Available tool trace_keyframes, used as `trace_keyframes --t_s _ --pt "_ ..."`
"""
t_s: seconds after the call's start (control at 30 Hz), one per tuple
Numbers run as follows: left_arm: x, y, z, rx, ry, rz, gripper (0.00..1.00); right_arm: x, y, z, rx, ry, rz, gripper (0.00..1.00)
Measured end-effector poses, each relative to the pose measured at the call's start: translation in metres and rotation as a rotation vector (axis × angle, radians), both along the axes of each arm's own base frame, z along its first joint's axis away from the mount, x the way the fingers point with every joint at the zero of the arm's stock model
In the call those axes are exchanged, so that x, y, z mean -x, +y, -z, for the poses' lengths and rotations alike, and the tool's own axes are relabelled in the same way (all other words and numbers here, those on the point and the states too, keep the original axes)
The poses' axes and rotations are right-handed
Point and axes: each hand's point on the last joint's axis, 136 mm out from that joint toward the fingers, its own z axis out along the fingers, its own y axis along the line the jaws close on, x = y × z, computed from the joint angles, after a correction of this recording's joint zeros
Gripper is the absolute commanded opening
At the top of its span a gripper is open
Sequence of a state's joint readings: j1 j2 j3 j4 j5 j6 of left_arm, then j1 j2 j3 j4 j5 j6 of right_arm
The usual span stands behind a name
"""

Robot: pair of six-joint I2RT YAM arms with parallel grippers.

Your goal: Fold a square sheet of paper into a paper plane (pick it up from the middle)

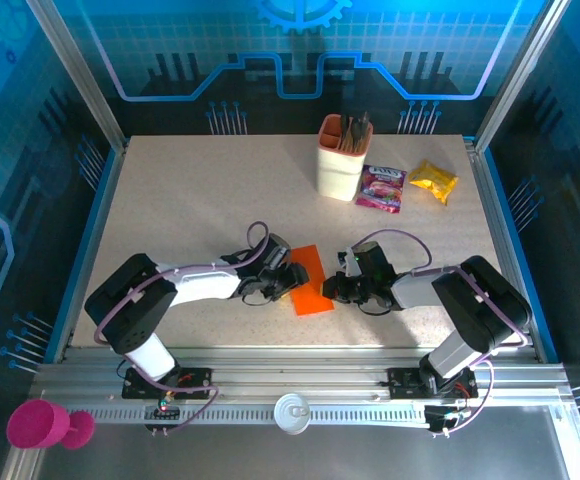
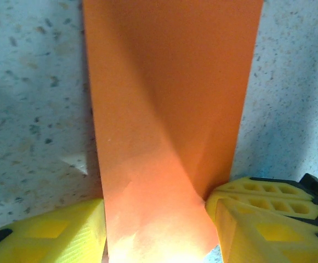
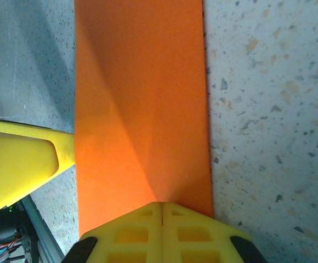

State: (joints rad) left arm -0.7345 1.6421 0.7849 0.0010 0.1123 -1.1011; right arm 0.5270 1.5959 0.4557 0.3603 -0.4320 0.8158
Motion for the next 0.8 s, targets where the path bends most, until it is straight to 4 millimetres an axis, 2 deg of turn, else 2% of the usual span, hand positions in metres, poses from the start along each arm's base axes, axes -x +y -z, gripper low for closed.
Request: trace_keyframes --t_s 0.3,0.4,0.7,0.8 --pt "-0.0036 -0.0016 -0.0034 -0.003 -0.016 -0.005 0.54 0.0005 0.0001 0.0008 -0.024 0.007 -0.002 0.00" --pt "-0.0046 -0.0024 -0.0042 0.001 -0.022 -0.005 0.51 0.0003 0.0000 0.0005 -0.030 0.006 -0.002 0.00" --pt "-0.0044 0.0010 0.0030 -0.006 -0.075 0.026 0.23 0.0004 0.0000 0.0004 -0.040 0.009 -0.006 0.00" --pt "-0.0058 -0.0004 0.0052 -0.007 -0.096 0.046 0.09 0.0000 -0.0005 0.0002 -0.042 0.011 -0.005 0.00"
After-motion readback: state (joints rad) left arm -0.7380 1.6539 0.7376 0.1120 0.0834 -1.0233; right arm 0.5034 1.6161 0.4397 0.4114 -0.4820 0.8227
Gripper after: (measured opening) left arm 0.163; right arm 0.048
